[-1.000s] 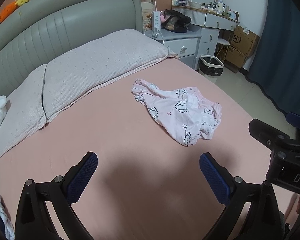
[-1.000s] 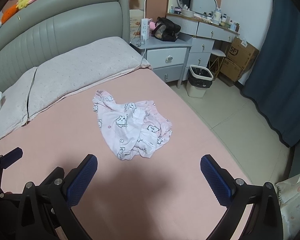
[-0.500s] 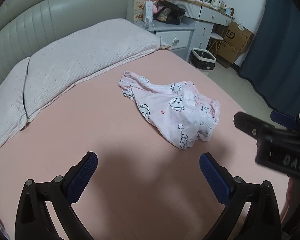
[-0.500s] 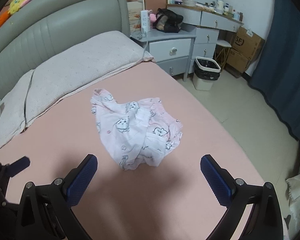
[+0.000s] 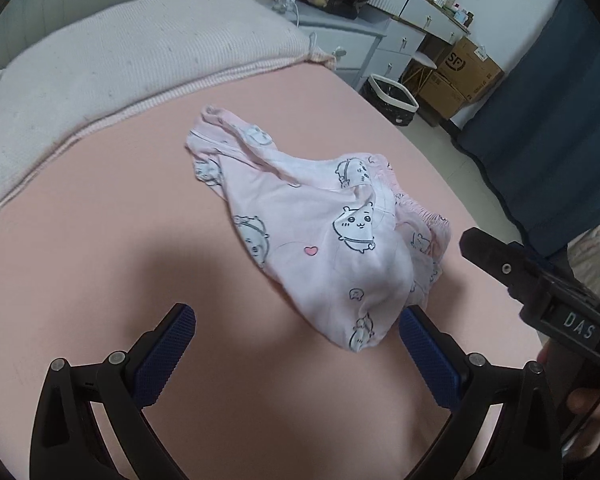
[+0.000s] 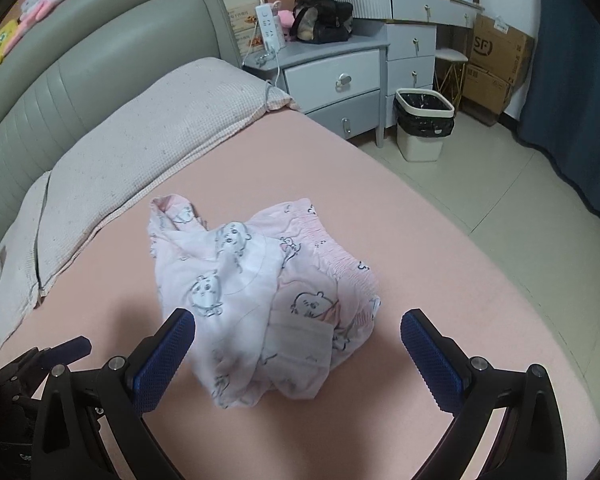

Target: Fold clothes

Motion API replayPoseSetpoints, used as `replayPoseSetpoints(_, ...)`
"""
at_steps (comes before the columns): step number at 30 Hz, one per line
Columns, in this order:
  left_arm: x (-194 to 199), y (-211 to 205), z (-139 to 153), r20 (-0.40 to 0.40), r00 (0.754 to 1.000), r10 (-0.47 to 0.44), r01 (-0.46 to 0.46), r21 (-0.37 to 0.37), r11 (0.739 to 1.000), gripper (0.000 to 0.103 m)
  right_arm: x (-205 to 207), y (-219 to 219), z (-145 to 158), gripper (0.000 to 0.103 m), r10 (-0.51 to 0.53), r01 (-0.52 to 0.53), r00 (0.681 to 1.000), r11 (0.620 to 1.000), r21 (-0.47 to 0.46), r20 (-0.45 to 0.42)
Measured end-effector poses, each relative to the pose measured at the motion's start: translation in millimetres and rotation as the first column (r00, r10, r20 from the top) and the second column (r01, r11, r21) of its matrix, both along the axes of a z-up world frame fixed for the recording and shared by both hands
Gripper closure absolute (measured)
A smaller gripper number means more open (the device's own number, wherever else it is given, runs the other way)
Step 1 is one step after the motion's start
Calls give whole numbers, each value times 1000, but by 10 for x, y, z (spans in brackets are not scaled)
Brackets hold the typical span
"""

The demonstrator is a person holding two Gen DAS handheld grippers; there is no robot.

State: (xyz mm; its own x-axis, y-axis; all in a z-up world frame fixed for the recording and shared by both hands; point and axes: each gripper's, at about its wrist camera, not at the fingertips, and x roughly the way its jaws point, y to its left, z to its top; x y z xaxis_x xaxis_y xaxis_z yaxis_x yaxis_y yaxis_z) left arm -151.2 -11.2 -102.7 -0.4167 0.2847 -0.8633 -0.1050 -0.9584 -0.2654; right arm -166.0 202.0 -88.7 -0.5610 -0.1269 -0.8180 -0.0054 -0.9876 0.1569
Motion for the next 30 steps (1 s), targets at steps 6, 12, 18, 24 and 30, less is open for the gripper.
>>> replayPoseSetpoints(6, -129, 201, -190, -35, 998, -43, 43, -7, 999, 0, -116, 200, -342, 1, -42, 46, 998, 993, -107, 38)
replayPoseSetpoints(12, -284, 294, -420, -49, 998, -46, 49, 46, 998, 0, -117, 399, -441, 4, -71, 68, 997, 982, -179, -8)
replayPoseSetpoints(18, -350, 214, -688, 76, 997, 21, -32, 138, 990, 0, -185, 695, -740, 34, -139, 162, 986, 928, -334, 92)
replayPoseSetpoints(24, -311, 240, -687, 70, 997, 40, -46, 79, 996, 0, -239, 745, -857, 34, -123, 164, 985, 887, -432, 122)
replayPoseSetpoints(30, -263, 228, -689, 58, 996, 70, -73, 42, 996, 0, -386, 796, -992, 34, -134, 183, 982, 846, -500, 133)
